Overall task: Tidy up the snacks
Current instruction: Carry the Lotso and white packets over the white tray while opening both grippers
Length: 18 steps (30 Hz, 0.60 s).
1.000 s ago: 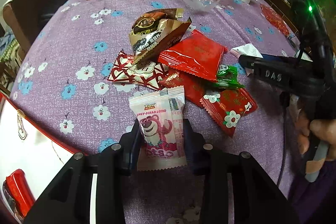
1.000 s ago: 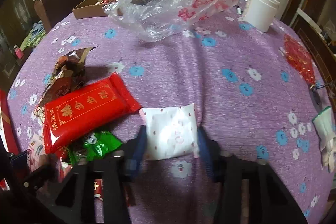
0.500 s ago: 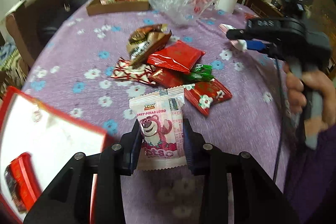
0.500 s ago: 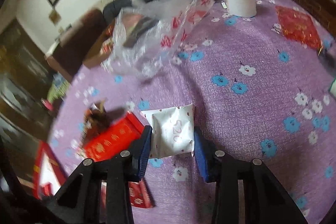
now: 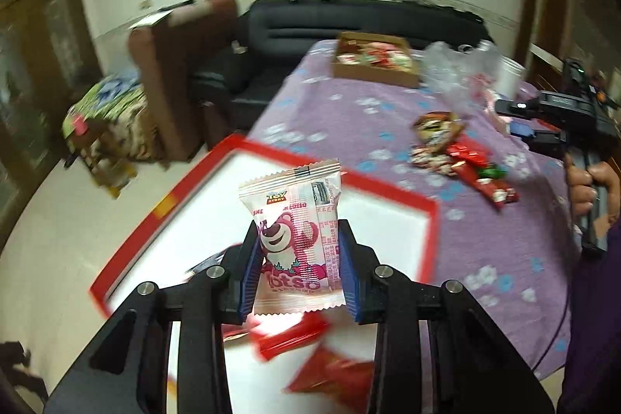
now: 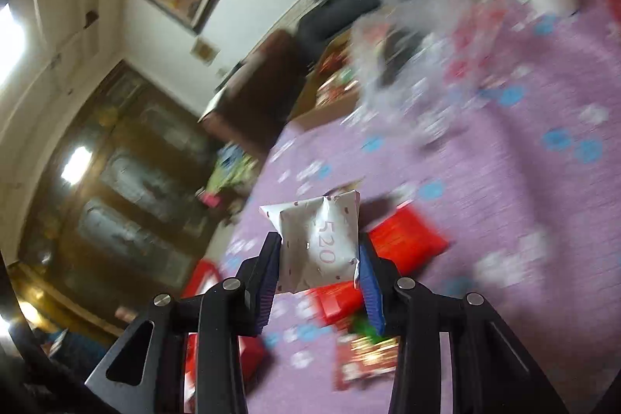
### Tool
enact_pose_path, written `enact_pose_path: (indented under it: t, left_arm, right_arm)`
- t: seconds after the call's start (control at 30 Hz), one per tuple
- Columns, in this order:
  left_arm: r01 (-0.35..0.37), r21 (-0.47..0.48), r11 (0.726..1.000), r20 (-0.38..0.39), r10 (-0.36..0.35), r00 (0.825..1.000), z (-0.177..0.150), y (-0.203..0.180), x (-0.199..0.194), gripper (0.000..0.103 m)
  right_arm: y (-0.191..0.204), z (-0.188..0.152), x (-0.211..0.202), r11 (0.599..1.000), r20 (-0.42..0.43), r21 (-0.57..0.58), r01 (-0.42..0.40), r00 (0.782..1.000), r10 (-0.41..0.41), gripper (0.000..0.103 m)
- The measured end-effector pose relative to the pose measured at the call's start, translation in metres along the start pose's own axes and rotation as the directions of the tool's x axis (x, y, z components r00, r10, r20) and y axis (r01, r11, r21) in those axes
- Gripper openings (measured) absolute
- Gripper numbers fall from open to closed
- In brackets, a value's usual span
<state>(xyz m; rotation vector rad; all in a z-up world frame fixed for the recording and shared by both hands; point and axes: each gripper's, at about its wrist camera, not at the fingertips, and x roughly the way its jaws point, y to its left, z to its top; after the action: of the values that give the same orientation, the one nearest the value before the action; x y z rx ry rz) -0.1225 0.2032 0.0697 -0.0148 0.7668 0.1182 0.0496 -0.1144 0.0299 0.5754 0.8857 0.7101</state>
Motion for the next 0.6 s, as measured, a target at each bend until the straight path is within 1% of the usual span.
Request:
enact_pose_path:
  t: [0.07,0.13,0.2,0.27,0.3,0.37,0.4,0.43,0.47,0.5,0.53,0.6]
  left_arm:
    - [-0.020,-0.025,0.999,-0.013,0.020,1.000,-0.009,0.017,0.001,0.034]
    - [-0.034,-0.044,0.998,-0.038,0.032,0.999,-0.016,0.030,0.005,0.034]
    - [-0.043,-0.046,0.998,-0.050,0.040,0.998,-0.021,0.035,0.009,0.034]
    - [-0.049,-0.041,0.998,-0.060,0.047,0.997,-0.025,0.034,0.013,0.034]
    - [-0.058,-0.041,0.997,-0.063,0.055,0.997,-0.026,0.035,0.014,0.034]
    - [-0.074,-0.025,0.997,-0.056,0.072,0.996,-0.028,0.032,0.015,0.036]
    - [-0.086,-0.020,0.996,-0.053,0.085,0.995,-0.029,0.033,0.014,0.044]
    - [-0.104,-0.020,0.994,-0.042,0.103,0.994,-0.029,0.034,0.012,0.054]
    - [-0.112,-0.023,0.993,-0.022,0.111,0.994,-0.030,0.037,0.009,0.059]
    - [-0.117,-0.025,0.993,0.001,0.117,0.993,-0.031,0.040,0.006,0.066]
    - [-0.125,-0.027,0.992,0.023,0.126,0.992,-0.031,0.042,0.002,0.072]
    - [-0.134,-0.042,0.990,0.055,0.136,0.989,-0.033,0.049,-0.001,0.073]
  right_arm:
    - [0.019,-0.008,0.016,0.997,-0.049,-0.030,-0.071,0.996,0.070,0.038]
    - [0.044,-0.020,0.034,0.992,-0.098,-0.076,-0.100,0.991,0.093,0.038]
    - [0.073,-0.036,0.054,0.985,-0.155,-0.134,-0.111,0.984,0.089,0.038]
    - [0.100,-0.056,0.076,0.974,-0.223,-0.180,-0.138,0.970,0.096,0.038]
    - [0.114,-0.067,0.088,0.968,-0.253,-0.209,-0.140,0.964,0.084,0.039]
    - [0.138,-0.087,0.107,0.954,-0.301,-0.276,-0.118,0.953,0.030,0.042]
    - [0.146,-0.094,0.115,0.947,-0.316,-0.305,-0.100,0.949,-0.001,0.045]
    - [0.153,-0.098,0.119,0.940,-0.319,-0.327,-0.095,0.947,-0.015,0.046]
    - [0.157,-0.099,0.118,0.934,-0.306,-0.344,-0.098,0.952,-0.013,0.047]
    - [0.160,-0.099,0.111,0.932,-0.275,-0.350,-0.094,0.961,-0.006,0.050]
    - [0.158,-0.094,0.104,0.935,-0.237,-0.345,-0.084,0.971,0.000,0.059]
    - [0.149,-0.085,0.091,0.944,-0.208,-0.315,-0.095,0.978,0.029,0.060]
